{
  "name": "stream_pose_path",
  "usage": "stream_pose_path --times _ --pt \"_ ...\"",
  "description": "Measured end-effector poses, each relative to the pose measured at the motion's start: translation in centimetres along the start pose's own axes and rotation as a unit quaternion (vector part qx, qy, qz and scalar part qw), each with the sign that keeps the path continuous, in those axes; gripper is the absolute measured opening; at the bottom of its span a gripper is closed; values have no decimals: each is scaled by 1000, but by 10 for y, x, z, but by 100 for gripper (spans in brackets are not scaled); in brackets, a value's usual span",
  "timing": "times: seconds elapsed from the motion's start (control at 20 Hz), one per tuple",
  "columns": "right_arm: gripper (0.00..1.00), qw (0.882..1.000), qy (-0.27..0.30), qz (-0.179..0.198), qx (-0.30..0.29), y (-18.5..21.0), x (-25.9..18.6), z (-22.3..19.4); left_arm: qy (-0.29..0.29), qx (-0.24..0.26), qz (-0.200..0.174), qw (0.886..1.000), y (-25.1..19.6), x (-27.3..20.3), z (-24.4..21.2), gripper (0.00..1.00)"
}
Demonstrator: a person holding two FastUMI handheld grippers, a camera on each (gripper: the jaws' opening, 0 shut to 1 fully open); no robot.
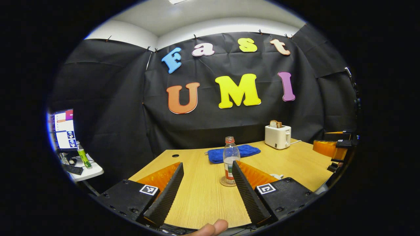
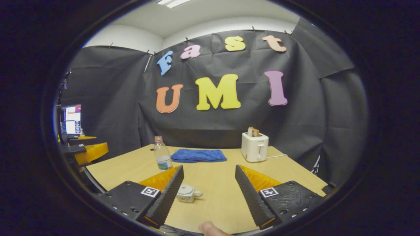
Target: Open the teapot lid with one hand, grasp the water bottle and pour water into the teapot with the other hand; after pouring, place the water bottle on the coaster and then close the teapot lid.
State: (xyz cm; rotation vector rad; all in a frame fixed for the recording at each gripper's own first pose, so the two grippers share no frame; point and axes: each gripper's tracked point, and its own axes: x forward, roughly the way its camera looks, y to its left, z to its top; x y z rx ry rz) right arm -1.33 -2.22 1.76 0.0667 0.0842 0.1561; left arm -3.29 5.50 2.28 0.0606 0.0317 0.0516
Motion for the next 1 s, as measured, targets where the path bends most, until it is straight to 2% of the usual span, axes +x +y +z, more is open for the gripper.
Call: stream_pose_path --times 0.15,0.35,0.65,1.0 --pt "95 1000 0 -21 -2 -20 -12 0 22 -5 12 1000 7 -1 -8 93" --pt "96 999 -1 -42 -9 -38 -25 -4 14 4 22 1000 16 -3 -4 93" --pt "96 999 4 -53 1 -49 -31 -4 -9 -6 -1 1000 4 -6 6 93" --pt "95 998 10 -62 -17 -49 -38 -6 1 0 0 1000 2 -4 0 93"
